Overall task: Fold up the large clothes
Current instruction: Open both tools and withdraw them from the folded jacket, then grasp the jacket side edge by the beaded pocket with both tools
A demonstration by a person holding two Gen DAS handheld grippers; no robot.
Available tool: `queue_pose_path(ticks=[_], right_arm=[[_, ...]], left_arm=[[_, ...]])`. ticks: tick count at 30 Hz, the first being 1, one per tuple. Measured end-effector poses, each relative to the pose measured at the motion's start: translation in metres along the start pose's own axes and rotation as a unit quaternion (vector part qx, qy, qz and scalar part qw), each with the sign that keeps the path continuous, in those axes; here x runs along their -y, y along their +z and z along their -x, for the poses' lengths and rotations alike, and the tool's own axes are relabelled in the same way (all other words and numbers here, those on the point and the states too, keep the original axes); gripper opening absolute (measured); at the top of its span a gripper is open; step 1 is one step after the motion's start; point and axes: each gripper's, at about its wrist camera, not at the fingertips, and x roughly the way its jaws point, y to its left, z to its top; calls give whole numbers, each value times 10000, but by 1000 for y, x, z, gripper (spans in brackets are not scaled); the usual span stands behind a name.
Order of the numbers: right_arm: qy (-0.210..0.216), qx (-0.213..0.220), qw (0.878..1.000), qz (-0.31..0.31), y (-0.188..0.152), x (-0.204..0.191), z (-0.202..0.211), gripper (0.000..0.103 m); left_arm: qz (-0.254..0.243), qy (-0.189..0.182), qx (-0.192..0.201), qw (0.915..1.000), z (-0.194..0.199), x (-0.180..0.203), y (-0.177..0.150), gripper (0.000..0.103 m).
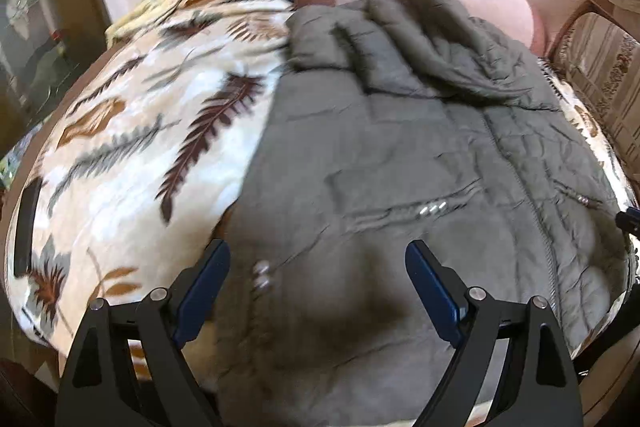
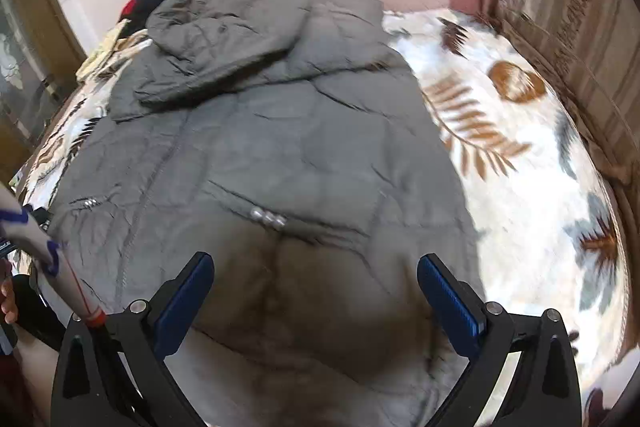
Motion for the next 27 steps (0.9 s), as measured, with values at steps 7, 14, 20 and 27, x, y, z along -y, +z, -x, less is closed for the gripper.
queue_pose_path(ticks=[7, 14, 20, 27], right_arm=[[-187, -33, 9998, -94, -10, 18, 15, 103], [-241, -137, 9994, -208, -18, 32, 18, 103], [-347, -264, 9988, -227, -26, 41, 20, 103], [-487, -622, 9963, -329, -35, 60, 17, 103]], left_arm=[[273, 272, -388, 9985, -6, -29, -17, 89], [425, 128, -683, 9967, -14, -43, -25, 89], [622, -51, -909, 9939, -28, -52, -39, 89], [605, -107, -1006, 9930, -33, -49, -44, 87]])
